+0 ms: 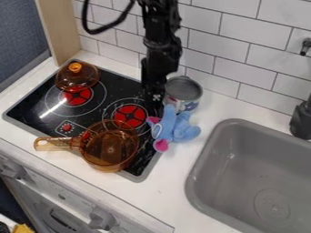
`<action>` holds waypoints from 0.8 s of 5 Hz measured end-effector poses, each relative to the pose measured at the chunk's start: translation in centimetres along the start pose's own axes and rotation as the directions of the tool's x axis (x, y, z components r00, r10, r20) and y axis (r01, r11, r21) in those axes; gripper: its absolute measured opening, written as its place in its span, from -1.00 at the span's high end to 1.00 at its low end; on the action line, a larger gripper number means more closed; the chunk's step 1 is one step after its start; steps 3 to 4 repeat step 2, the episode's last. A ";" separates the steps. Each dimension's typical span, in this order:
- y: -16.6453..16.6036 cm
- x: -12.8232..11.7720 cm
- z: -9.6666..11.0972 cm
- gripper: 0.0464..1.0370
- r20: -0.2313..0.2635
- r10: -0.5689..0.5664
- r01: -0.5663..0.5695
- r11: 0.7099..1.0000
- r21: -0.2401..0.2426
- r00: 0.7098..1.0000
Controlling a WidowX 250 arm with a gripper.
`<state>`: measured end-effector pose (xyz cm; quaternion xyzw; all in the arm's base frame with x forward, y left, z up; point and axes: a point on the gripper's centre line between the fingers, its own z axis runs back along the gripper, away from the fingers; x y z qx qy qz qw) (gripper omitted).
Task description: Move the can right far edge of stove
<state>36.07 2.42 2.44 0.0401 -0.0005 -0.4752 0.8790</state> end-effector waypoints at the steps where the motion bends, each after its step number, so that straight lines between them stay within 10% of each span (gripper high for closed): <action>1: -0.1 0.0 1.6 -0.93 0.033 0.006 -0.007 1.000 0.026 0.999; 4: -0.1 -0.4 3.5 -0.93 0.049 0.023 -0.027 0.997 0.071 0.999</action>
